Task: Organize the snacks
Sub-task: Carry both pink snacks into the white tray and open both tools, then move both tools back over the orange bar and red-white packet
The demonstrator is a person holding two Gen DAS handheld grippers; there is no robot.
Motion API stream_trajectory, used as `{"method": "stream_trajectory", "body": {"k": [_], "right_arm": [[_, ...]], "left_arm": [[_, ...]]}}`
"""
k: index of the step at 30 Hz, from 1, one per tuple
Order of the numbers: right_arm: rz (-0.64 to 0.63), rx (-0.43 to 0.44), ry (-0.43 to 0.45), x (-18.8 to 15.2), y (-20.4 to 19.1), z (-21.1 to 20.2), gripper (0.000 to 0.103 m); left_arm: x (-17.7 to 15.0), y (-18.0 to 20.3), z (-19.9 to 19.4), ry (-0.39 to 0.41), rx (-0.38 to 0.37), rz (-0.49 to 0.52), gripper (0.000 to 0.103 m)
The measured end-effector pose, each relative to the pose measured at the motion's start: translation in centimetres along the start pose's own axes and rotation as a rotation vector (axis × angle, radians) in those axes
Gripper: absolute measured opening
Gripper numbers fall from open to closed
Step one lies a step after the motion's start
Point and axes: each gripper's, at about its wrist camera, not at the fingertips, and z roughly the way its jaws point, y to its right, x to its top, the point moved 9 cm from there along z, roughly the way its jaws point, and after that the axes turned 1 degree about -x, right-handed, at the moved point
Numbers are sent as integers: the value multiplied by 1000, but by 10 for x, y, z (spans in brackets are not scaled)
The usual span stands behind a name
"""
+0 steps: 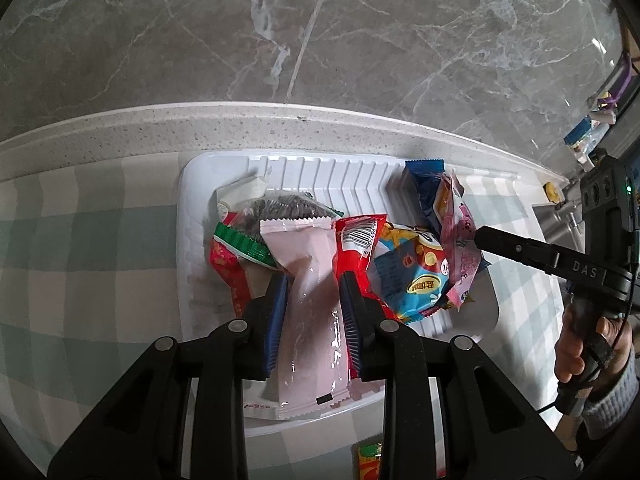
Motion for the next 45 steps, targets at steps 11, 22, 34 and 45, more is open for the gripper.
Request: {"method": "stream_trajectory", "body": {"k": [11,22,34,45], "right_arm": [[3,25,47,-13,-11,-35,36],[3,44,60,-62,-23,-73,39],[12,35,47,-146,-25,-109,41],[29,14,-22,-224,-30,-104,47]], "left_arm": [[-5,8,-38,50,6,22,26],[-61,28,-83,52,4,69,32],[-142,48,-99,-6,-21,91,38],[-193,56,-98,-55,0,127,39]]}}
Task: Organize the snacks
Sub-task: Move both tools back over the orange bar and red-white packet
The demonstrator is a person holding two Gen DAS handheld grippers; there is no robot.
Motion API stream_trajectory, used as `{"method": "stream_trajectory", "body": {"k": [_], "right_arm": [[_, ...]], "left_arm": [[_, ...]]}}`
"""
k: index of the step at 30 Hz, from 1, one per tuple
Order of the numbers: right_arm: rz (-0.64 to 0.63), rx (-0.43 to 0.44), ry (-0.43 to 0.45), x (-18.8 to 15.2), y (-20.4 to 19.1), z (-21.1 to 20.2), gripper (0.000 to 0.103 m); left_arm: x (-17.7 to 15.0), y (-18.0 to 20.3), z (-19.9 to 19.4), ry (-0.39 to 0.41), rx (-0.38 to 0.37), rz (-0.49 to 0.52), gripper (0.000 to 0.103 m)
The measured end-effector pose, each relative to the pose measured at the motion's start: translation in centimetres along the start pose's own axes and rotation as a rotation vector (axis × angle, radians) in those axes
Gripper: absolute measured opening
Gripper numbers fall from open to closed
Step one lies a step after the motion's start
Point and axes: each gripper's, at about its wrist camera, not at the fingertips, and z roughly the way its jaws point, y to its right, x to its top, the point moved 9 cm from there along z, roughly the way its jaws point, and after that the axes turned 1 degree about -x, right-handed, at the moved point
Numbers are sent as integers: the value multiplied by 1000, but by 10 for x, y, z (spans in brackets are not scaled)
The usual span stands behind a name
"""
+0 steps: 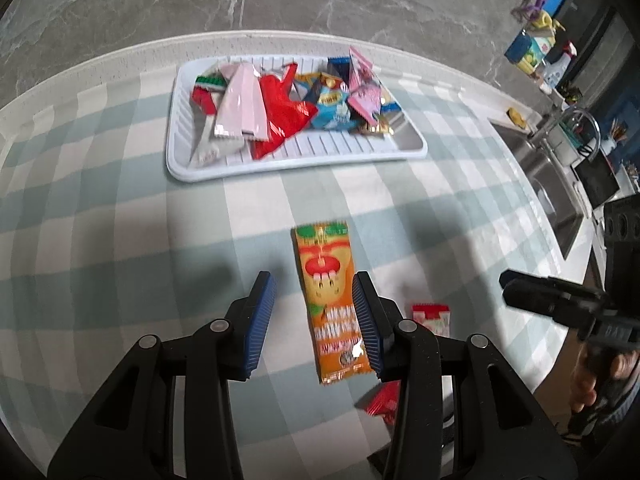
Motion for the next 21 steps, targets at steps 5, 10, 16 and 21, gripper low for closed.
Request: {"method": "stream_trajectory", "body": {"k": [5,10,16,21], "right_arm": [[1,-22,-55,-28,-1,17,48],[1,-46,-95,-46,-2,31,49],[2,-73,-108,-52,-1,39,53],[10,-90,-106,-54,-1,42,53]], "left_arm": [[-15,4,10,-30,8,21,39],[-25,8,21,-56,12,41,39],[-33,13,30,-72,13,66,40],[-36,15,33,-79,8,79,40]]}}
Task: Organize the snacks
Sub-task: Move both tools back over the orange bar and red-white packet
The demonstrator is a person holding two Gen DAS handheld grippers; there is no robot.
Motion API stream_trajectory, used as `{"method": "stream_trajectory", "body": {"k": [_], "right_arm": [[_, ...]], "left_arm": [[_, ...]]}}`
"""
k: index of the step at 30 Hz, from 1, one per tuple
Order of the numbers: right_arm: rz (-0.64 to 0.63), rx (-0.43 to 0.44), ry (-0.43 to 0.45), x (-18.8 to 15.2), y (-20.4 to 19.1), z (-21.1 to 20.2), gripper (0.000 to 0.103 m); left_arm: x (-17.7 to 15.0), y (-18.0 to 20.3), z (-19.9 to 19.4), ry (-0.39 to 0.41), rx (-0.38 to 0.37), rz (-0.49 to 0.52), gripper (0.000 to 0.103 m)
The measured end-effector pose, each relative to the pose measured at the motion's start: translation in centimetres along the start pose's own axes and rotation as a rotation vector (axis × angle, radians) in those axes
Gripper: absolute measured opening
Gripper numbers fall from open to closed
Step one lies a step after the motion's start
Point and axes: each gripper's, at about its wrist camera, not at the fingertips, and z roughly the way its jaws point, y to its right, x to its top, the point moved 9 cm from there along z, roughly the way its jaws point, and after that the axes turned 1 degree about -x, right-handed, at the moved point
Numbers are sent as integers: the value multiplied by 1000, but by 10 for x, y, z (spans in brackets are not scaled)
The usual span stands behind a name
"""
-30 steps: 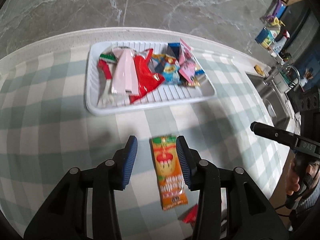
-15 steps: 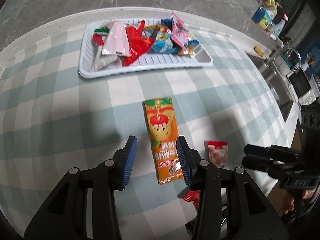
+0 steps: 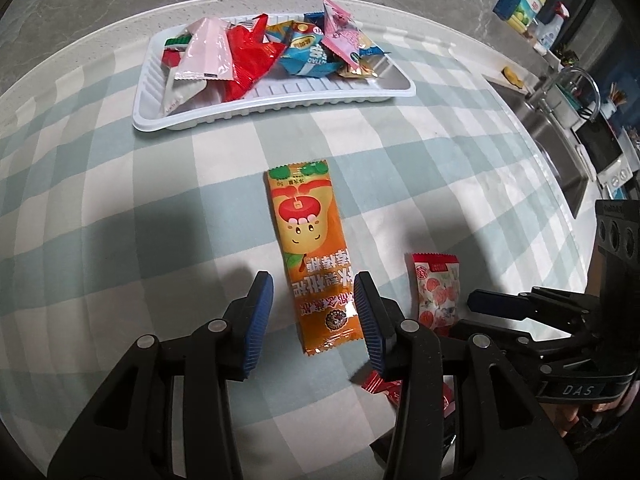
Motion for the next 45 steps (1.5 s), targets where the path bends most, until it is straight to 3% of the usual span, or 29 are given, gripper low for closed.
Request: {"method": "stream_trajectory", "body": {"k": [45], "right_arm": [[-99,-123,12,9,-15,14,55]], "left_arm": [[4,-2,25,-36,0,3,44]]}}
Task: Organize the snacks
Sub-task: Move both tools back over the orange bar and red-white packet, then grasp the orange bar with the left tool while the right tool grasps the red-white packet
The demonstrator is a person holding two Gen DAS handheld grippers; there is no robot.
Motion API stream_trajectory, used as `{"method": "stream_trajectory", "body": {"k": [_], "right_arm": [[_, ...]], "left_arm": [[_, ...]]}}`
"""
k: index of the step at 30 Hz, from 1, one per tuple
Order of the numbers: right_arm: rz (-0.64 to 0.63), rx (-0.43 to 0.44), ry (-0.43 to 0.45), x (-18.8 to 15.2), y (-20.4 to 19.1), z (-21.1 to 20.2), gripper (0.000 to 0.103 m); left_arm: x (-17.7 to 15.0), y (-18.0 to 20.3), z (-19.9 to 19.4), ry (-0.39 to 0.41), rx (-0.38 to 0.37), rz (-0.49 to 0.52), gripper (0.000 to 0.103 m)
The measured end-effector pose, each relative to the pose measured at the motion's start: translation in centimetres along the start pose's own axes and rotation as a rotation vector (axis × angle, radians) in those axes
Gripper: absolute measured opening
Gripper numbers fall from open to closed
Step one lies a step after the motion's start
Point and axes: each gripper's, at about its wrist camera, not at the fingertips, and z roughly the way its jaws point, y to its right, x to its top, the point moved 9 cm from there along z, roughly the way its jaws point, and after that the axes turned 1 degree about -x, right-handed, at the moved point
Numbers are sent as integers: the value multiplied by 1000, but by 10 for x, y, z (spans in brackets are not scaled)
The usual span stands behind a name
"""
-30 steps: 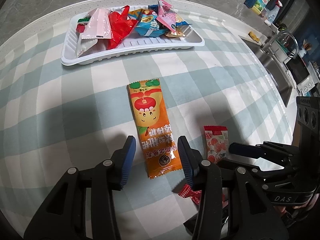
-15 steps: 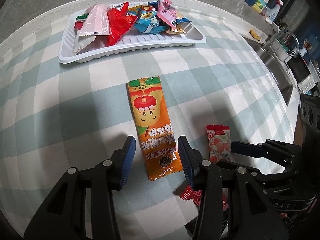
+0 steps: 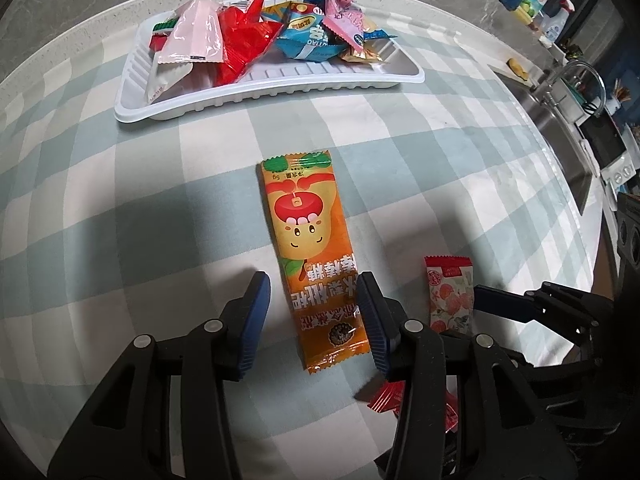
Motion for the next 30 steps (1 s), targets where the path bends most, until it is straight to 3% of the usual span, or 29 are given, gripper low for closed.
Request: {"method": "stream_trajectory", "body": {"k": [10,16,17,19,20,23,30], "right_arm": [[-83,-66,2,0,-6,3,54],[-131,-116,14,0,-3,2,40],[-136,-118,15,-1,-2,1,38],[-131,-106,18,-1,-1,0,36],[-125,-98,19,0,0,0,34],[-84,-50,17,1,4,-2,31],[23,52,9,1,15,-8,25]], "left_arm": [[8,4,9,5,17,5,46],[11,5,11,27,30,32,45],[11,5,11,34,42,41,40],[11,3,11,40,64,51,34],[11,2,10,42,60,54,28],[11,-3,8,46,30,23,22],[9,-4,2,54,-14,0,19]]}}
